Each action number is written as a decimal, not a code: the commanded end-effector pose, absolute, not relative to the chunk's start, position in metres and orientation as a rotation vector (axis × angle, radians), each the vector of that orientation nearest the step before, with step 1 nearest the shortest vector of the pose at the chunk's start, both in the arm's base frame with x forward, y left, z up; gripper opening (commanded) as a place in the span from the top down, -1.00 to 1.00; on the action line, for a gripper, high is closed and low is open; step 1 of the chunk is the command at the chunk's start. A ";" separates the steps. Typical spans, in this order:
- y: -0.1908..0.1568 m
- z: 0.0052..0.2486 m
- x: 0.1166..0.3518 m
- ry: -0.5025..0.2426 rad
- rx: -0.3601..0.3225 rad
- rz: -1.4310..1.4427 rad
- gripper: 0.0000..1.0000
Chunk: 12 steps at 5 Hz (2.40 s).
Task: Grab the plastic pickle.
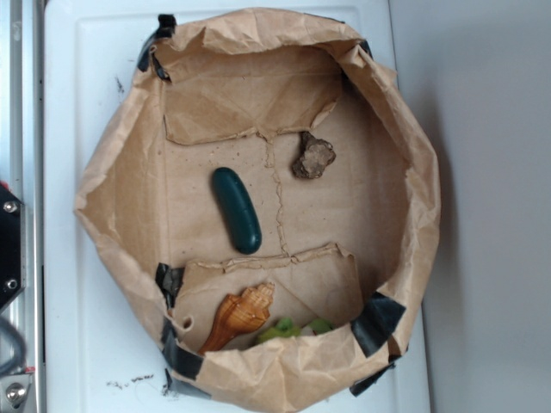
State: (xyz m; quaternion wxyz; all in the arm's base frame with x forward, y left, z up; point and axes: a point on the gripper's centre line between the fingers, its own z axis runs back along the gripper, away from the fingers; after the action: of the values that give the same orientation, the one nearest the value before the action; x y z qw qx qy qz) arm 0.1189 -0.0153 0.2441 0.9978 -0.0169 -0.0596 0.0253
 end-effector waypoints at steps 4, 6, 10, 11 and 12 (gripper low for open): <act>-0.006 0.227 0.248 -0.144 0.029 0.097 -1.00; 0.024 0.210 0.252 -0.250 -0.026 0.552 -1.00; 0.031 0.152 0.255 -0.250 -0.072 0.860 -1.00; 0.036 0.142 0.256 -0.232 -0.083 0.814 -1.00; 0.040 0.128 0.259 -0.191 -0.072 0.810 -1.00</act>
State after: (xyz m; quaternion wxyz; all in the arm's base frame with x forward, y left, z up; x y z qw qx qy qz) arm 0.2627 0.0294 0.1191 0.9201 -0.0321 -0.0762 0.3828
